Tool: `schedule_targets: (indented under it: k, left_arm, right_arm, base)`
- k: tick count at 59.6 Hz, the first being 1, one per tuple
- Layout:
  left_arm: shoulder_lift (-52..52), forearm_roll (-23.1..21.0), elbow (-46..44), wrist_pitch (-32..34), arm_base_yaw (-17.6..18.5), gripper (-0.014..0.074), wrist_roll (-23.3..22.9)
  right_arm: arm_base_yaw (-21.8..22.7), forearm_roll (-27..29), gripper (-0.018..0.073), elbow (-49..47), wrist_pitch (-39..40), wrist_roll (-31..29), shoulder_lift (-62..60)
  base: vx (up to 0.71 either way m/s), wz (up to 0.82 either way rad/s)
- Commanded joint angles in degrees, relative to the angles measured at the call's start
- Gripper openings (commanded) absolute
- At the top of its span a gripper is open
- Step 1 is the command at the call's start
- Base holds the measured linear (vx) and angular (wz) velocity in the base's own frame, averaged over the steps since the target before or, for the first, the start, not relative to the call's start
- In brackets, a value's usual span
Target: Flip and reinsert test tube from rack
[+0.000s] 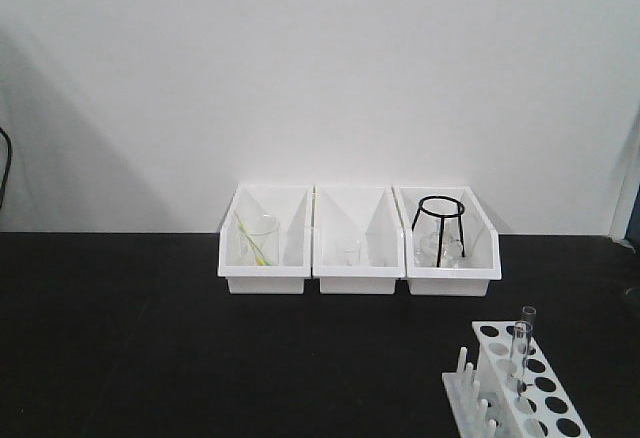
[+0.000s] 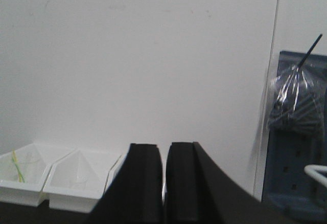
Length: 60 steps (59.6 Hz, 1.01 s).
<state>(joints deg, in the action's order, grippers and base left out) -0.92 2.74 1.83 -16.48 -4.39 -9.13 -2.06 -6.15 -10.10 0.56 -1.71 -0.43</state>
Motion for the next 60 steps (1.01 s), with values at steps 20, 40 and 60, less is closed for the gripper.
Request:
schedule_targets:
  k: [20,40,60]
  left_arm:
    - [-0.62,-0.2,-0.01,4.86,0.42,-0.0006,0.02]
    - [-0.62,-0.2,-0.01,4.86,0.42,-0.0006,0.02]
    - [-0.62,-0.2,-0.01,4.86,0.42,-0.0006,0.02]
  right_arm:
    - [0.24,0.97,-0.0012,11.91,-2.19,2.28,-0.75]
    - [0.24,0.97,-0.0012,11.91,-4.17,2.2,-0.75]
    - [0.24,0.97,-0.0012,11.91,-4.23,2.15,-0.75]
  base:
    - [0.0,0.0]
    - [0.0,0.0]
    - [0.0,0.0]
